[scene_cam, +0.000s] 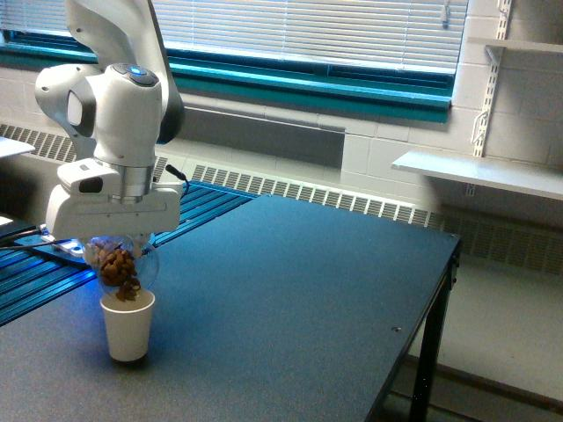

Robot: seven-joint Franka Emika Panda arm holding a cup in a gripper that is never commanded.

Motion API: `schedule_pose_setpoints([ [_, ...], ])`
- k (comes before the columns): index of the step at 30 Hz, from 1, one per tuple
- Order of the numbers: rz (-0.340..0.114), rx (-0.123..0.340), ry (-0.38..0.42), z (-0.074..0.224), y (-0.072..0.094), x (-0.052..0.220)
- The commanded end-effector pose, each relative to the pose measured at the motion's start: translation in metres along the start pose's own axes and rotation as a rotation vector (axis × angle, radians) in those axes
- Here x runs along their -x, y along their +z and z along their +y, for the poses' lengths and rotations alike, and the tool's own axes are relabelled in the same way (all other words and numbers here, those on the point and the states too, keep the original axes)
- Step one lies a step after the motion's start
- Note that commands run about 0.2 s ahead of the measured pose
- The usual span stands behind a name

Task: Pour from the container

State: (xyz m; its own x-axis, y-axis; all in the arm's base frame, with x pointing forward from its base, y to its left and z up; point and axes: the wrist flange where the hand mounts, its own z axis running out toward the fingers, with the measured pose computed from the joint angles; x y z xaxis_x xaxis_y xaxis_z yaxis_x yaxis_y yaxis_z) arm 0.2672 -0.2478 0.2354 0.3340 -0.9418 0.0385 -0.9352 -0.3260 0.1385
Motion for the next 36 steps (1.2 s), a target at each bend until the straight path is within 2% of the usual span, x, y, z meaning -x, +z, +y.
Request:
schedule_pose_setpoints([
  [1, 0.000, 0.011, -0.022, -0.0002, -0.0017, -0.0002],
  [36, -0.021, 0.030, -0.043, -0.0043, -0.0012, 0.0000],
])
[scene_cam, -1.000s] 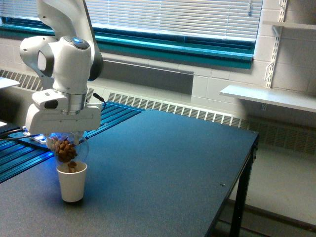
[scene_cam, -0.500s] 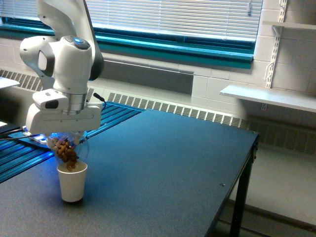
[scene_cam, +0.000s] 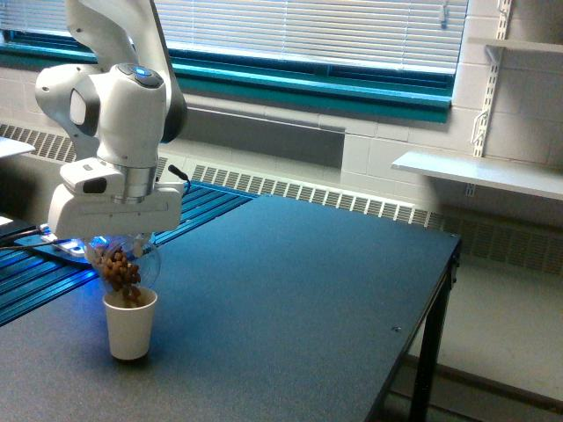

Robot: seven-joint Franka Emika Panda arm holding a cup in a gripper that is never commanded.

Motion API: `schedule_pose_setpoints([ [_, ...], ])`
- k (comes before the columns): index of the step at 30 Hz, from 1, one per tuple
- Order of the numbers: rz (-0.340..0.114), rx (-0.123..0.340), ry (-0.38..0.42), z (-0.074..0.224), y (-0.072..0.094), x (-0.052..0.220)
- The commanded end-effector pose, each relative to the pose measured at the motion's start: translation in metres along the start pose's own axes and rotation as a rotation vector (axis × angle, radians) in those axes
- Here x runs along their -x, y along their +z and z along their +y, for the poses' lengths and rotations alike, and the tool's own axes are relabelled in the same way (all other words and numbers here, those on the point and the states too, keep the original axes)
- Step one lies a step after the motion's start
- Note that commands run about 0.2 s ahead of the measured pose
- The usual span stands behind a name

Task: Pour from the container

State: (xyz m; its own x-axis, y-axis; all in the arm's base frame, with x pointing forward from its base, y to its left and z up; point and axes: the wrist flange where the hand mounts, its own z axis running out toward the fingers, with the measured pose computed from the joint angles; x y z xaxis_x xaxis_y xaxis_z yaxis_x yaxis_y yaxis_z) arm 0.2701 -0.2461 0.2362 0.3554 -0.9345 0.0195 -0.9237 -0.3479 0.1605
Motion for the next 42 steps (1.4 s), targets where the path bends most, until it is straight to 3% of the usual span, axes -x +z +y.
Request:
schedule_pose_setpoints([
  [1, -0.007, 0.011, -0.019, -0.0008, 0.0002, -0.0005],
  [42, -0.012, 0.029, -0.035, -0.0021, -0.0043, -0.0040],
])
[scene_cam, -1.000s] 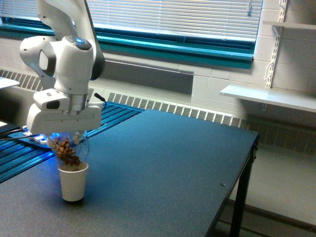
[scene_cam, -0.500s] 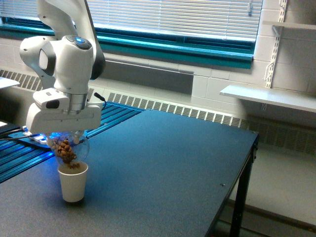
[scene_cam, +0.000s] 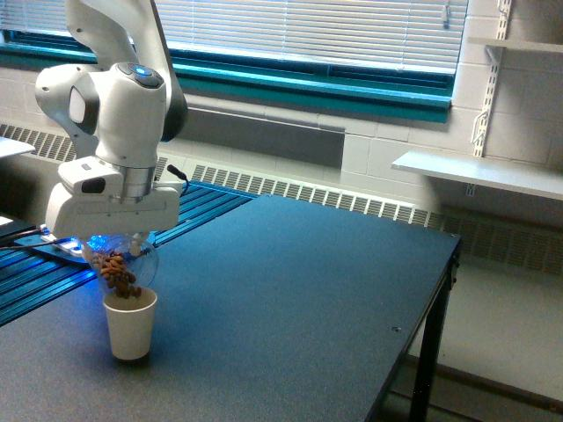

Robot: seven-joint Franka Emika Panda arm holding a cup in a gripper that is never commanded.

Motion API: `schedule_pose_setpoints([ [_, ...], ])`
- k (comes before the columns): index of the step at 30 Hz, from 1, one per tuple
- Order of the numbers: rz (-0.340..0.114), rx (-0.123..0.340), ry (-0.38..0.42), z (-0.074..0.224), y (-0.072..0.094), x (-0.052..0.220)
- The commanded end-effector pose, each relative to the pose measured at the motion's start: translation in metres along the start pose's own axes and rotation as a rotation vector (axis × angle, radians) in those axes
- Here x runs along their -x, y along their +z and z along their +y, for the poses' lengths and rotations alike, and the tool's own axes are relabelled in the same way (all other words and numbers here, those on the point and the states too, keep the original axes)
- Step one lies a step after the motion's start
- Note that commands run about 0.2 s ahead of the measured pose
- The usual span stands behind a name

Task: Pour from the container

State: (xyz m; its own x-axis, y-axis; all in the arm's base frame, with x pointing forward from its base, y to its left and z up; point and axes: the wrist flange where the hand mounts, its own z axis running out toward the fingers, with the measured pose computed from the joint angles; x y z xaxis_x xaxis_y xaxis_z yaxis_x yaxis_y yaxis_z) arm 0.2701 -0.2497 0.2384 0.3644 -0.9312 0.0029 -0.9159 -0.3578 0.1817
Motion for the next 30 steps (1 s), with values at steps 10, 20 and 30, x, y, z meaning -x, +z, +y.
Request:
schedule_pose_setpoints([
  [10, 0.007, 0.014, -0.037, -0.0071, -0.0050, -0.0003],
  [20, 0.006, 0.024, -0.053, -0.0091, -0.0051, 0.0026],
  [30, 0.006, 0.032, -0.058, -0.0082, -0.0051, 0.0037],
])
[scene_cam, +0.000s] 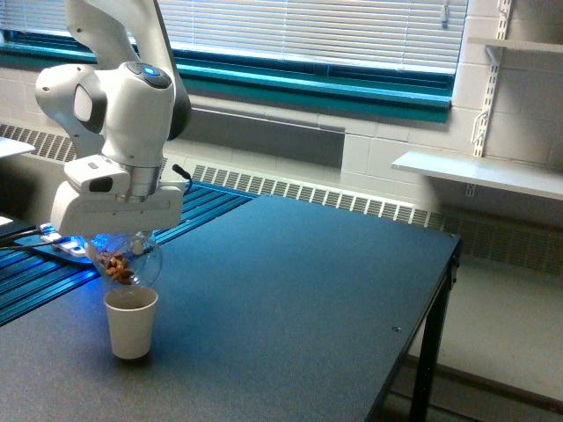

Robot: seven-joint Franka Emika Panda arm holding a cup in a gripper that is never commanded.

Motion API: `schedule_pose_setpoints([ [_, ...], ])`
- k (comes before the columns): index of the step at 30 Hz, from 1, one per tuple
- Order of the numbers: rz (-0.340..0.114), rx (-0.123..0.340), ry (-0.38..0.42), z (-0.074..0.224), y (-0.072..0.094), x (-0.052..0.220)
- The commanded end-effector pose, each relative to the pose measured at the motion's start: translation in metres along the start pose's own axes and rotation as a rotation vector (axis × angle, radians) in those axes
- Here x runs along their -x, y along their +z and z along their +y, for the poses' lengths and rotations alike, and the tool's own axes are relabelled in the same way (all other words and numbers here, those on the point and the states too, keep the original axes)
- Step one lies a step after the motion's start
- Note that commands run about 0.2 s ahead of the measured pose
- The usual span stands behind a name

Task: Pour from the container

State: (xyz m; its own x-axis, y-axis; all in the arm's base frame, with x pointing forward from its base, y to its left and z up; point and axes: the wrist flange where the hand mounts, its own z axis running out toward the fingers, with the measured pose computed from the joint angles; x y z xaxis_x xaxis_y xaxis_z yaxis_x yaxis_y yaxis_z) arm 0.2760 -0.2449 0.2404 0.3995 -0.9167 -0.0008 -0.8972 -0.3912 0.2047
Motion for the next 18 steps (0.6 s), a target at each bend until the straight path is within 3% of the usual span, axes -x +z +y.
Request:
schedule_pose_setpoints([
  [1, 0.002, 0.012, -0.021, -0.0007, -0.0013, 0.0015],
  [18, 0.001, 0.024, -0.015, 0.0052, -0.0005, -0.0016],
])
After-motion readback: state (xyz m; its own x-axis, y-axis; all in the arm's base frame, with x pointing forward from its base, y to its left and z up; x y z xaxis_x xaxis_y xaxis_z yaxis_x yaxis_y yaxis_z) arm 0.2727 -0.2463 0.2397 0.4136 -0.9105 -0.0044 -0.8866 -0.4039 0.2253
